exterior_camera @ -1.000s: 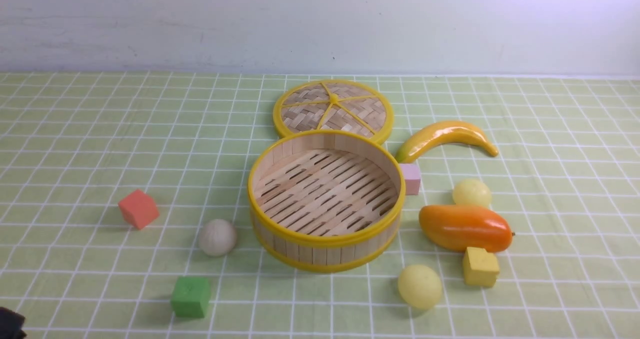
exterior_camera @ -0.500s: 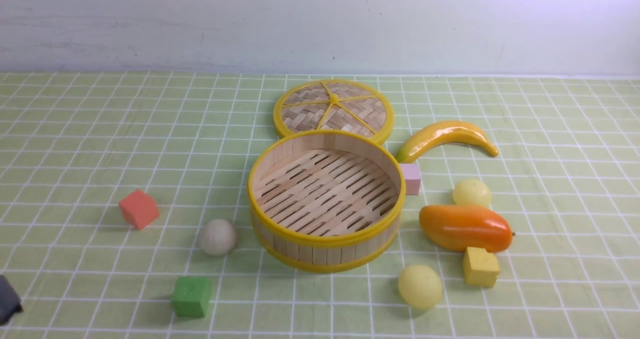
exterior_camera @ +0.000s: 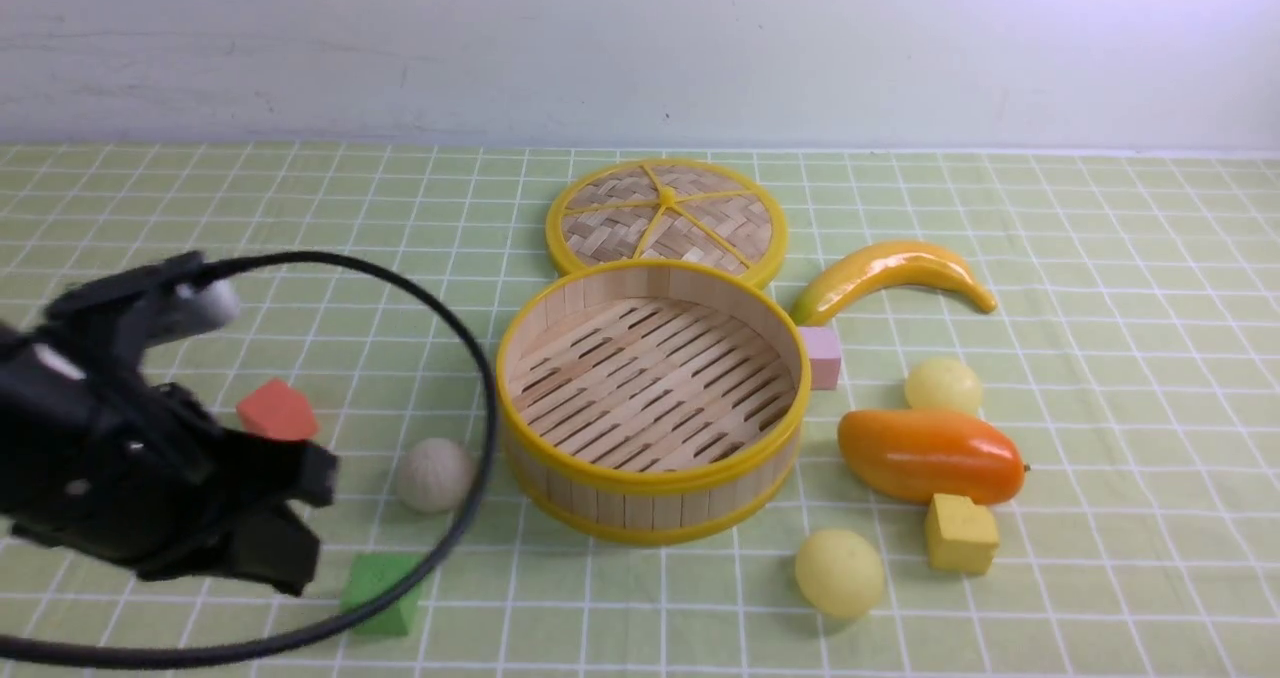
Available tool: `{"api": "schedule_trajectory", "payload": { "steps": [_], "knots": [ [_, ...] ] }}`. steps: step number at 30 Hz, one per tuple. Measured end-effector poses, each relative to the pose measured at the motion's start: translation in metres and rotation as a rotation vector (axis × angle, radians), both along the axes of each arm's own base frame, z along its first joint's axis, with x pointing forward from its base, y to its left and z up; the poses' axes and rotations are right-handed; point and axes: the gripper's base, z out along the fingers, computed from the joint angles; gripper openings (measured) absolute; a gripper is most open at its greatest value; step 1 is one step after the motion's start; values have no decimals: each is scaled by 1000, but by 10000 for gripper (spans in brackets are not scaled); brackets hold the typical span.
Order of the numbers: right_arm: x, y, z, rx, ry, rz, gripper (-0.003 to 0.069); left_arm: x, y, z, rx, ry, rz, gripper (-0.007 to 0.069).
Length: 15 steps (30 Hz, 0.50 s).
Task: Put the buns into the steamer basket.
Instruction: Use the left arm to grab a steamed stuffed bun
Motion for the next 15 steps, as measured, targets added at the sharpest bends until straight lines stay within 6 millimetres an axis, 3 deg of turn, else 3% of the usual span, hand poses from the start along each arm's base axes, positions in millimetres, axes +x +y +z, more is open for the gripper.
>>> {"api": "schedule_trajectory", "payload": {
  "steps": [3,5,11,13,15],
  "knots": [
    [0,0,0,0,0,0,239,12,-19,-2,46,-18,-47,-13],
    [0,0,0,0,0,0,239,32,-31,-8,106,-13,-50,-13],
    [0,0,0,0,0,0,239,81,-38,-19,228,-48,-43,-13],
    [0,0,0,0,0,0,239,87,-40,-21,234,-49,-44,-11],
    [0,0,0,0,0,0,239,101,-43,-28,241,-47,-43,32]
  ]
}}
